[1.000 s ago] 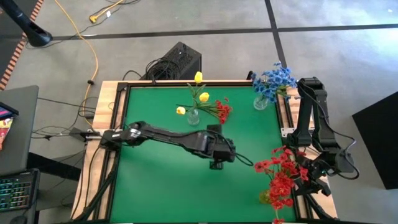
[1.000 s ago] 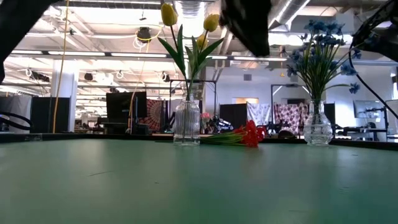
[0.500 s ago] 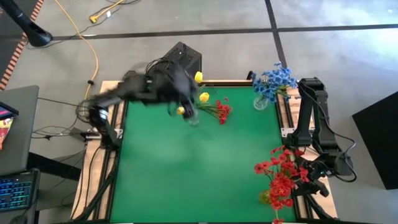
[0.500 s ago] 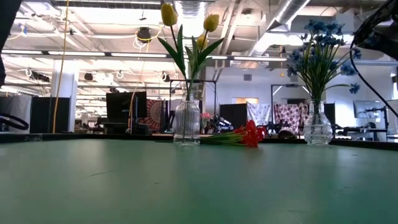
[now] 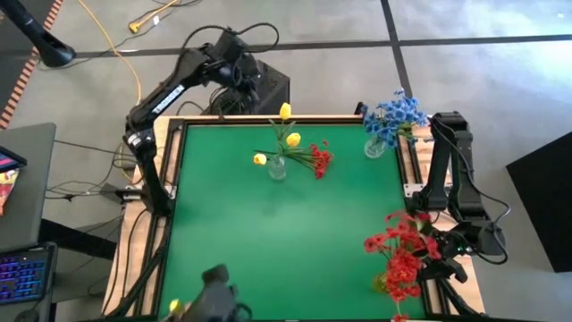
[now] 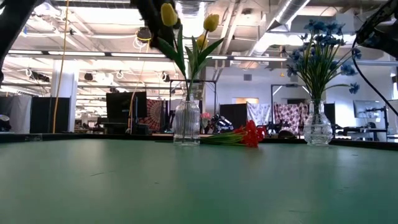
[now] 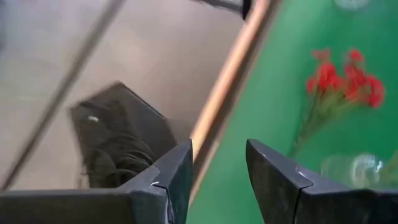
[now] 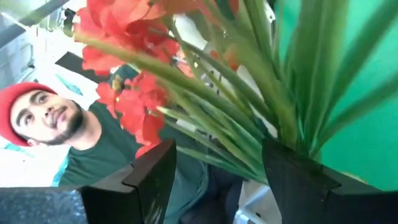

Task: Sort flowers into vase by color
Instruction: Put the red flowers into the yellow vase

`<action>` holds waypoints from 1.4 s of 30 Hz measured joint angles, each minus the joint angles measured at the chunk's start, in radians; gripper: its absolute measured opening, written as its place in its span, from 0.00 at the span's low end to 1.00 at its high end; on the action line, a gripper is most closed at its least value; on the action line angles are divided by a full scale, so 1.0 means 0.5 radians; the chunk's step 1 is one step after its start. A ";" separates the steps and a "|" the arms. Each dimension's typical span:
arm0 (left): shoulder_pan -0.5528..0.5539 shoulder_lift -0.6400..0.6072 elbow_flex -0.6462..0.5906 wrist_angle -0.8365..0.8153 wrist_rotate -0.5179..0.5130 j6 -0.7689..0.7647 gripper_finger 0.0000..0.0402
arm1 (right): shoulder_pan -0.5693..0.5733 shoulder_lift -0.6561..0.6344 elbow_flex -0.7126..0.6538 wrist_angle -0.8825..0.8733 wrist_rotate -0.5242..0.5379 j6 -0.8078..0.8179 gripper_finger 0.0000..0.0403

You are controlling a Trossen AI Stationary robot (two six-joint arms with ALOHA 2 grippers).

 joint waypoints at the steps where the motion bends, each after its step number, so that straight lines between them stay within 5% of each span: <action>1: 0.039 0.011 -0.079 0.046 0.074 0.057 0.34 | -0.011 -0.001 0.000 0.002 0.000 0.001 0.66; 9: 0.116 0.130 -0.723 0.592 0.595 0.587 0.34 | -0.101 -0.001 0.000 -0.021 0.000 0.002 0.66; 17: -0.024 0.207 -1.238 1.049 0.795 0.806 0.34 | -0.169 -0.001 0.000 -0.023 -0.002 0.002 0.66; 25: -0.167 0.204 -1.556 1.214 0.680 0.980 0.34 | -0.188 -0.001 0.000 -0.027 -0.004 -0.001 0.66; 42: -0.177 0.203 -1.704 1.227 0.300 0.981 0.34 | -0.187 -0.001 0.000 -0.023 -0.007 -0.001 0.66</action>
